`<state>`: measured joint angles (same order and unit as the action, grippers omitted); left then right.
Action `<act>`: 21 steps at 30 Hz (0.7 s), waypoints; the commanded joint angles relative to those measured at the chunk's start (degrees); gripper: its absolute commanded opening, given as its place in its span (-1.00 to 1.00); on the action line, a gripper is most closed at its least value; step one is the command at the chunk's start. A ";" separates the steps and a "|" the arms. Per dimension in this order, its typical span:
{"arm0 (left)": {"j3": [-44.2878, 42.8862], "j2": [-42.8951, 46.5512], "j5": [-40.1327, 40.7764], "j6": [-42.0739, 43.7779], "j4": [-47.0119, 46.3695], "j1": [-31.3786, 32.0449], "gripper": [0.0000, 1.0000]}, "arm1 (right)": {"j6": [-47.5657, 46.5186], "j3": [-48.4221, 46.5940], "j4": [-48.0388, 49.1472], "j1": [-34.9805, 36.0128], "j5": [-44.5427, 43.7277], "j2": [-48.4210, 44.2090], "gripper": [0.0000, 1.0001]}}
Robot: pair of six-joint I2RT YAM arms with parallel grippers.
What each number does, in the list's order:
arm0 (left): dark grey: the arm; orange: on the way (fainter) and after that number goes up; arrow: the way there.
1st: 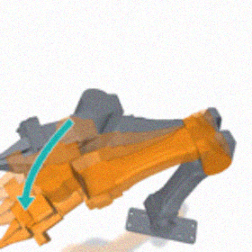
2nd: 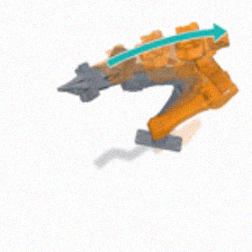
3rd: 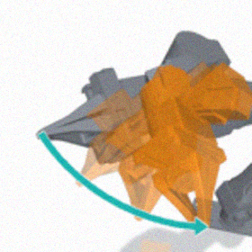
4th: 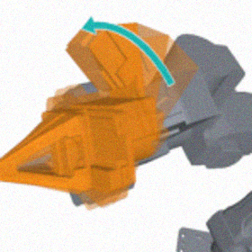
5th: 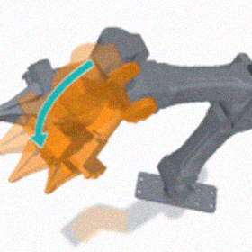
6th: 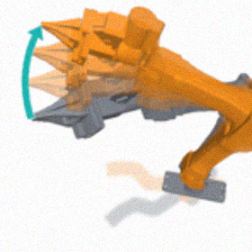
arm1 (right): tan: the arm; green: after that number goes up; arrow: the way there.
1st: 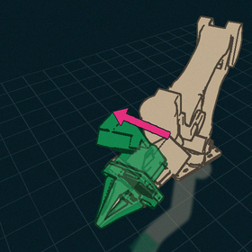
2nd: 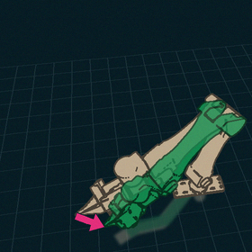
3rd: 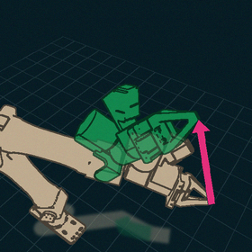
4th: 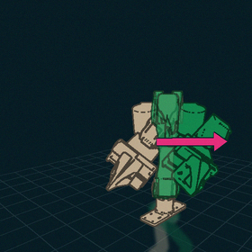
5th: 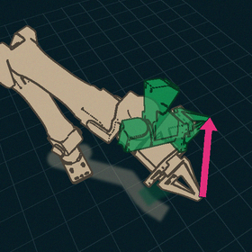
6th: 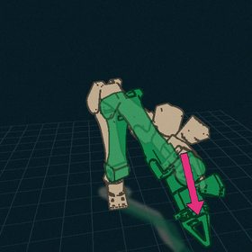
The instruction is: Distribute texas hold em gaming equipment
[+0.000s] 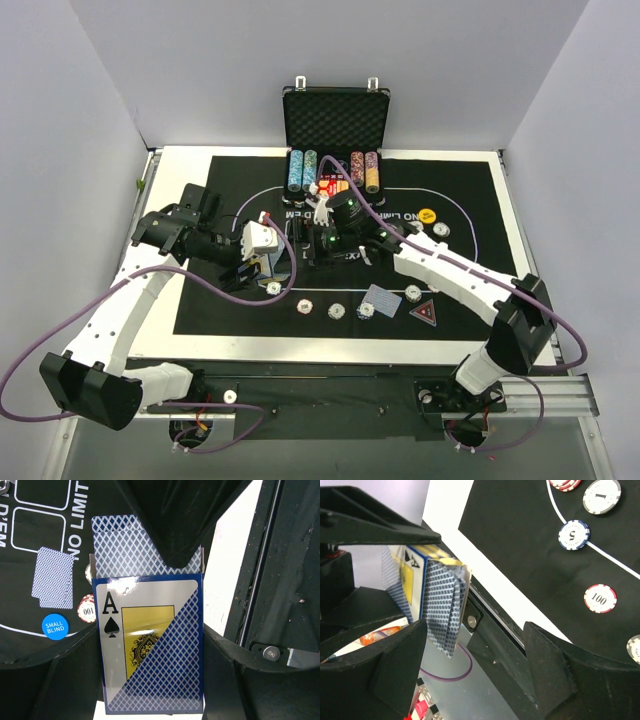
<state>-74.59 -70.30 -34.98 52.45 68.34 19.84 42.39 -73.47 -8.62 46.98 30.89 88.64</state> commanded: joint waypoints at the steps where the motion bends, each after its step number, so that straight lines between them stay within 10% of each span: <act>1: -2.49 0.61 -2.55 -0.59 -1.89 0.29 -1.00 | 1.55 -1.59 3.43 0.22 1.19 1.44 0.41; 13: -2.41 1.13 -2.55 -0.41 -1.63 0.29 -1.00 | 3.49 0.61 5.19 -0.75 0.92 0.92 -0.34; 21: -2.32 1.57 -2.64 -0.50 -1.80 0.29 -1.00 | 3.58 4.47 5.19 -2.68 0.57 -2.15 -0.49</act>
<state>-74.59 -70.30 -34.48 52.07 68.55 19.84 46.57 -71.00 -2.15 45.32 32.21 89.19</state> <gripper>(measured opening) 0.746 0.272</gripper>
